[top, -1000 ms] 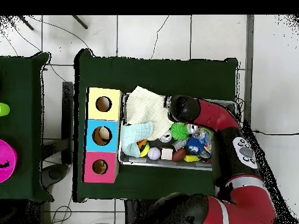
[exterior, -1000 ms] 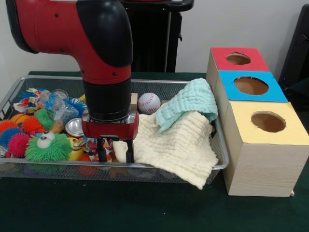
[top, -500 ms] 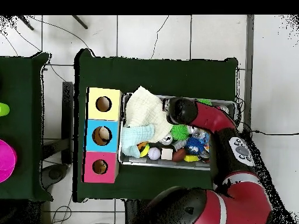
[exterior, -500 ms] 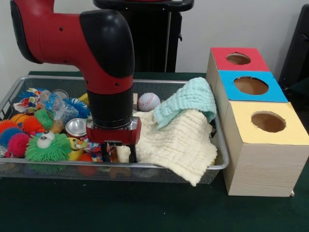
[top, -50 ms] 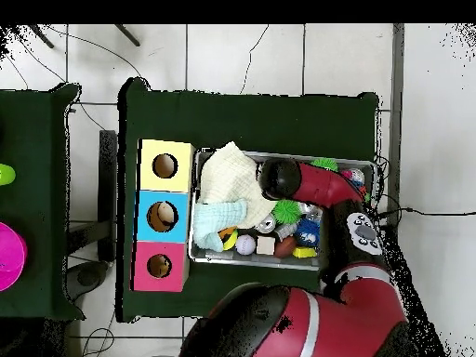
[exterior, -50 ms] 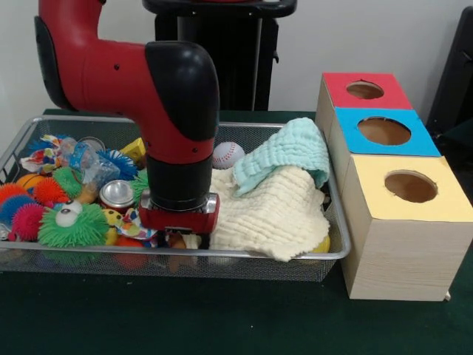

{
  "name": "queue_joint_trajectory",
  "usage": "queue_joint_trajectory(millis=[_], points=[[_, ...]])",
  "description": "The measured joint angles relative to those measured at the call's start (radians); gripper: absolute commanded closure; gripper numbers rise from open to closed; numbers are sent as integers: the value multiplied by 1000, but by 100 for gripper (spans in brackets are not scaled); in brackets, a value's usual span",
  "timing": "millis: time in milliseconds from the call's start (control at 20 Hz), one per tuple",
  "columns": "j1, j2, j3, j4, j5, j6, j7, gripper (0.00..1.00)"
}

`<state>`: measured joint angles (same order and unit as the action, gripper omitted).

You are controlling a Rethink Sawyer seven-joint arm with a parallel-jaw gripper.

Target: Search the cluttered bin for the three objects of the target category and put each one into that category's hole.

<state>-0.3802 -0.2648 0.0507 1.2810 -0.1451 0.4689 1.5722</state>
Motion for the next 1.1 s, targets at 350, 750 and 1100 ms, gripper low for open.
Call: queue_joint_trajectory(millis=[350,750,1100], points=[[26,4,-30,-7,0,-19,0,0],[22,6,-32,-7,0,-36,0,100],[14,6,-27,-6,0,-37,0,100]])
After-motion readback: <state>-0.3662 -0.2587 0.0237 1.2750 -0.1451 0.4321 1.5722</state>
